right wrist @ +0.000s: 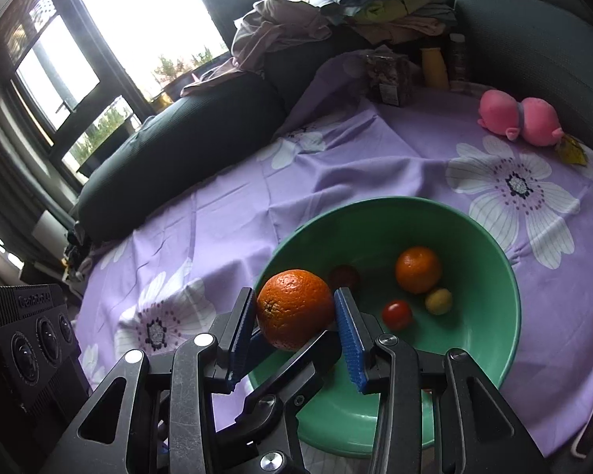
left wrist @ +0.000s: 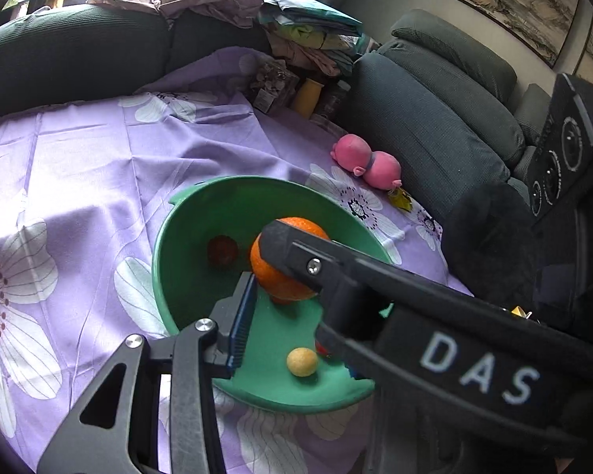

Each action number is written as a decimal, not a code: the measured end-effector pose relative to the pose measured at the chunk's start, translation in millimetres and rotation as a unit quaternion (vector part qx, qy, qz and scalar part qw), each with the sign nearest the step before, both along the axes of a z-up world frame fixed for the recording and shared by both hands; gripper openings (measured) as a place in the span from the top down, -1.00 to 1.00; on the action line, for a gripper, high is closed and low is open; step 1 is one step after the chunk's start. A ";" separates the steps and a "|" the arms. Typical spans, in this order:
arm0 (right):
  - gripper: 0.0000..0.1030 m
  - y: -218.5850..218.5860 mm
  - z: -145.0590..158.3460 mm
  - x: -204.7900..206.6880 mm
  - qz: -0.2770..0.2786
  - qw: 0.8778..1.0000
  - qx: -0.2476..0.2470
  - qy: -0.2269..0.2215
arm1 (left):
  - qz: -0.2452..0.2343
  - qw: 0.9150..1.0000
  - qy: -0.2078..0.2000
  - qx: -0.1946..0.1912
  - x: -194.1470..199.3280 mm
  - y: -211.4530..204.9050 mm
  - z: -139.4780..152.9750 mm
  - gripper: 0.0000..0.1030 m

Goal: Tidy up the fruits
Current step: 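Open the right gripper to drop the orange into the bowl, then close the right gripper on the green oval fruit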

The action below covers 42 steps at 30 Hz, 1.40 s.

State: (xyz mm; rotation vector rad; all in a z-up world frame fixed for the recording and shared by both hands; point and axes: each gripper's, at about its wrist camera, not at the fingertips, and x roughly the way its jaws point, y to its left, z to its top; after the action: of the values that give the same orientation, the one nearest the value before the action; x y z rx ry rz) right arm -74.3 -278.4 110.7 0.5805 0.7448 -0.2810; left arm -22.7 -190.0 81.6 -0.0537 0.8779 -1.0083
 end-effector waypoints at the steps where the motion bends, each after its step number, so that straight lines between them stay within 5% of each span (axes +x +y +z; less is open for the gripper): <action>1: 0.15 -3.7 -1.8 -1.4 -0.010 1.000 -0.002 0.006 | 0.000 1.000 -0.008 0.004 -1.5 0.6 1.6 0.18; 6: 0.15 -8.3 -1.2 -3.6 -0.012 1.000 0.004 -0.011 | 0.042 0.998 -0.033 0.023 4.4 33.0 13.0 -0.06; 10: 0.13 7.4 2.2 6.7 0.035 0.998 0.019 -0.040 | 0.149 0.988 -0.033 0.039 23.7 89.1 27.1 -0.24; 16: 0.13 77.3 -12.3 55.3 0.188 0.981 0.043 -0.015 | 0.321 0.946 -0.002 0.042 47.7 197.1 33.0 -0.41; 21: 0.13 163.1 -42.8 94.8 0.315 0.947 0.045 0.042 | 0.455 0.887 0.042 0.066 55.6 255.7 27.6 -0.41; 24: 0.13 207.6 -61.2 108.4 0.371 0.925 0.051 0.064 | 0.493 0.867 0.041 0.067 51.5 267.2 31.5 -0.41; 27: 0.13 237.4 -74.7 116.2 0.405 0.910 0.046 0.078 | 0.491 0.868 0.034 0.061 47.8 269.4 35.0 -0.41; 39: 0.13 269.5 -97.7 121.6 0.432 0.895 0.034 0.107 | 0.486 0.871 0.047 0.061 53.8 274.6 29.5 -0.40; 42: 0.29 271.3 -99.9 121.8 0.419 0.902 0.018 0.105 | 0.484 0.872 0.050 0.059 53.7 275.0 27.9 -0.40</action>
State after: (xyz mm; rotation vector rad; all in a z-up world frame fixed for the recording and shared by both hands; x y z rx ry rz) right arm 47.5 -7.1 10.8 0.2220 1.1418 0.4801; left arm 31.0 85.0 109.5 -0.4055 0.8500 -0.0047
